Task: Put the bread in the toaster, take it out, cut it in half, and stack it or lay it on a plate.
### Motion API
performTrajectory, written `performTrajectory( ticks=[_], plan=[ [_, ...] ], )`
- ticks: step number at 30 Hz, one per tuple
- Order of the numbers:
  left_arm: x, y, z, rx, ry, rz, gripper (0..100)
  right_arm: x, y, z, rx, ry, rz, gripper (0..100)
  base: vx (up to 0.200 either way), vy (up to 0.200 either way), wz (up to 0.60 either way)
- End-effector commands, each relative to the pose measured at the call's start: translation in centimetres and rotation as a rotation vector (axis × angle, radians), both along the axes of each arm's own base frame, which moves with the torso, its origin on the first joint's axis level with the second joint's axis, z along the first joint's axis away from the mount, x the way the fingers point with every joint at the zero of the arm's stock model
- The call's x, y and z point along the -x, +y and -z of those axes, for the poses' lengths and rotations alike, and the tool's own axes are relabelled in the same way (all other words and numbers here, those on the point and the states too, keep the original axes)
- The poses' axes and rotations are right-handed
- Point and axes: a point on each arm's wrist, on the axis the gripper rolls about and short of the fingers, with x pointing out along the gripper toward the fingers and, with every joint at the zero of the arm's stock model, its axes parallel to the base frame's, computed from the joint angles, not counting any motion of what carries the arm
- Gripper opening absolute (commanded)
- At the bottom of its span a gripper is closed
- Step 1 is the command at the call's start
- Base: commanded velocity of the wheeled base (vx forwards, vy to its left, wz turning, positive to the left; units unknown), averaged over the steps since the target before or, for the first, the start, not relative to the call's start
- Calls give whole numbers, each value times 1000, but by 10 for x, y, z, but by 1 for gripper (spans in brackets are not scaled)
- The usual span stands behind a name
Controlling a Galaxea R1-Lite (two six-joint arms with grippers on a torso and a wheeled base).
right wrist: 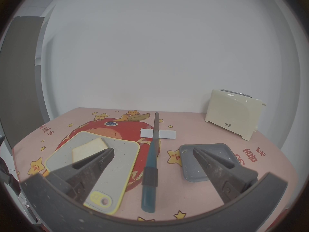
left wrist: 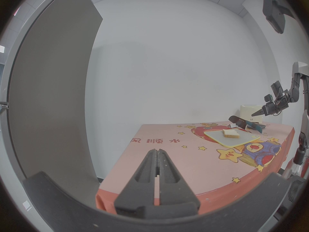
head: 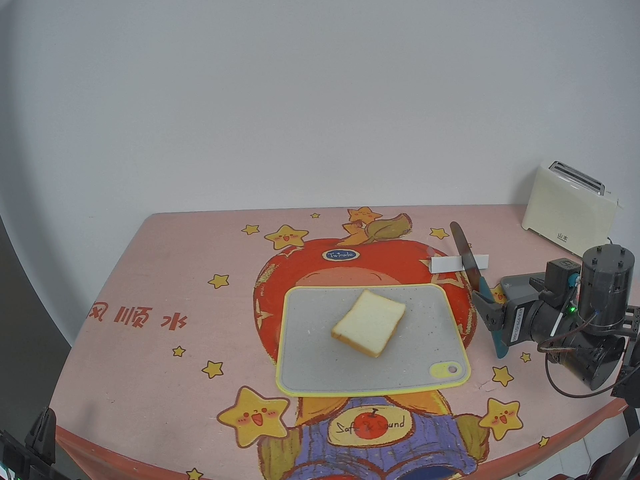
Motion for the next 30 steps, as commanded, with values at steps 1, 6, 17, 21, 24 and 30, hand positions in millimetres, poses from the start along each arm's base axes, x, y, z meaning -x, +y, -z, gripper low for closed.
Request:
performTrajectory(
  ticks=[1,6,17,21,24,30],
  plan=[
    [-1,0,5,-3,10,1,0,-4,3,12,28,42,2,100,0,0,0],
    [-1,0,5,-3,10,1,0,-10,2,25,23,94,26,100,0,0,0],
    [-1,0,5,-3,10,1,0,-17,-31,10,-10,60,66,100,0,0,0],
    [-1,0,5,-3,10,1,0,-15,-33,10,-21,68,42,100,0,0,0],
    [-1,0,5,-3,10,1,0,-14,-39,15,-26,97,27,100,0,0,0],
    [-1,0,5,-3,10,1,0,-15,-46,21,-9,123,2,100,0,0,0]
  ],
)
